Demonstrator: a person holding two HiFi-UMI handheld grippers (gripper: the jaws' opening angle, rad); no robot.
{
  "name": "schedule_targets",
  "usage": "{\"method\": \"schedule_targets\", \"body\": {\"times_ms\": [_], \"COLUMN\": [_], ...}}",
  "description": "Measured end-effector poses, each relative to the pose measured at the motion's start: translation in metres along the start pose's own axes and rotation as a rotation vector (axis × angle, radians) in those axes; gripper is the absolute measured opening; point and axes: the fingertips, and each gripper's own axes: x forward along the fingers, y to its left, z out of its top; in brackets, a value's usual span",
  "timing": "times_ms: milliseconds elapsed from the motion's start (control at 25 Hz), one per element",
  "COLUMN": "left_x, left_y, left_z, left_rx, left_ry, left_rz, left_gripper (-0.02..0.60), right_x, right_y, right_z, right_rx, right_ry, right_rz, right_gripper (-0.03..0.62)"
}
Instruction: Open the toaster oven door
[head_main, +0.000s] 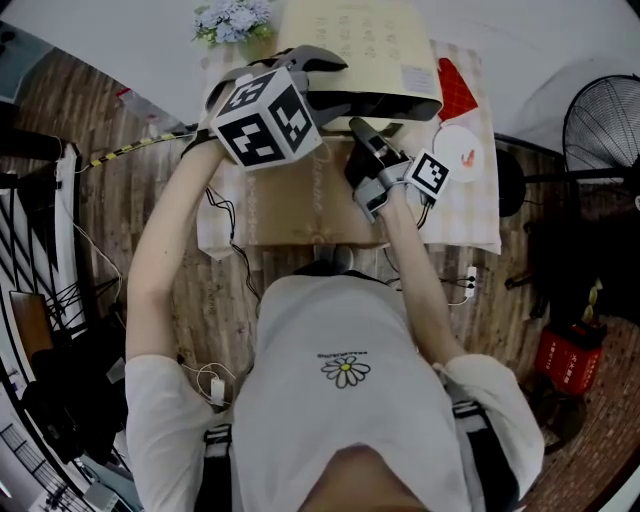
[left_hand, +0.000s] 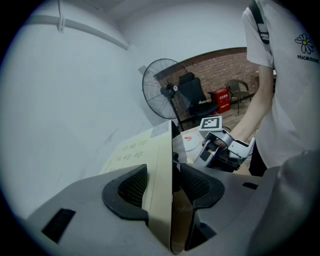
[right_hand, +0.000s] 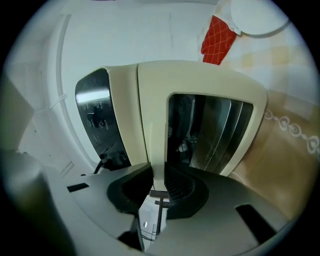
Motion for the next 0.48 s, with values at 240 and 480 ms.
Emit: {"method": "schedule_targets", "body": {"times_ms": [240,480], "left_x": [-0.0002,-0.0011], "left_y": [0.0005,0.0002], "left_z": [0.0008,0.001], "left_rx": [0.003,0.005], "left_ry": [0.005,0.003], "left_rz": [0.012,0.007], "left_gripper": [0.221,0.221], "right_x": [-0.0006,-0.001], "right_y": [0.0016,0.0025], "right_z": [0.0003,-0.0009], "right_rx": [-0.003,-0.007], "right_ry": [-0.006,-0.018], "right_rz": [-0.006,-0.026], "right_gripper": [0.061,0.06]}}
